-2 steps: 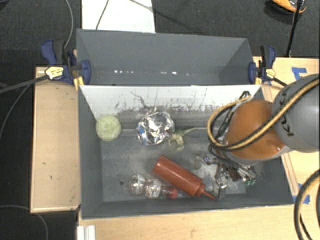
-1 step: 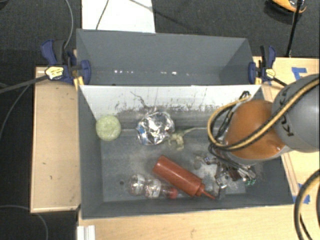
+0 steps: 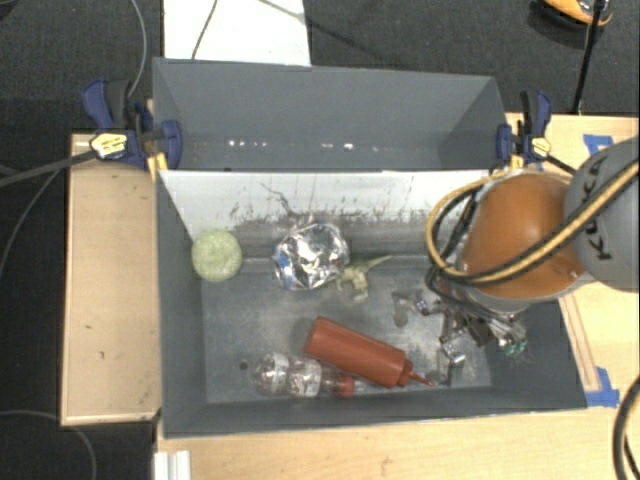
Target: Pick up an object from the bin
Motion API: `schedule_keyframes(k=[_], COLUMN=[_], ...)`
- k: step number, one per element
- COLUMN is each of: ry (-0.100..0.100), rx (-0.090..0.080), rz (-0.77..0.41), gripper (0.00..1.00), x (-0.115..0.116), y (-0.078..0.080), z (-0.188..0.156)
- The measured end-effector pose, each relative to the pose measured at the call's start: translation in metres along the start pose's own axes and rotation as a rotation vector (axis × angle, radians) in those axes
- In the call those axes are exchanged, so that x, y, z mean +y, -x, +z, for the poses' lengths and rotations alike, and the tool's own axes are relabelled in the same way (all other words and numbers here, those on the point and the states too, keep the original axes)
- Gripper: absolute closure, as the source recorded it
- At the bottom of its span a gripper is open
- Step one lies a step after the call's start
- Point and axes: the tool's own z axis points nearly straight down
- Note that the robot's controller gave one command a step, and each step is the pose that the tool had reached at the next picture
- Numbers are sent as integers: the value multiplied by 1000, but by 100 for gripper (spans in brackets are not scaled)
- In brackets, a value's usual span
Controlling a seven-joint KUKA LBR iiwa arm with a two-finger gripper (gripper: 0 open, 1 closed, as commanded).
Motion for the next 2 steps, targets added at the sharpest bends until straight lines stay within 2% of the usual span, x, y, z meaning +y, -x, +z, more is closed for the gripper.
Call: schedule_keyframes(k=[1,2], ry=[-4,1], rx=[-12,-1], rz=[71,131], gripper=[0,0], x=[10,11], y=[26,26], z=[-31,-69])
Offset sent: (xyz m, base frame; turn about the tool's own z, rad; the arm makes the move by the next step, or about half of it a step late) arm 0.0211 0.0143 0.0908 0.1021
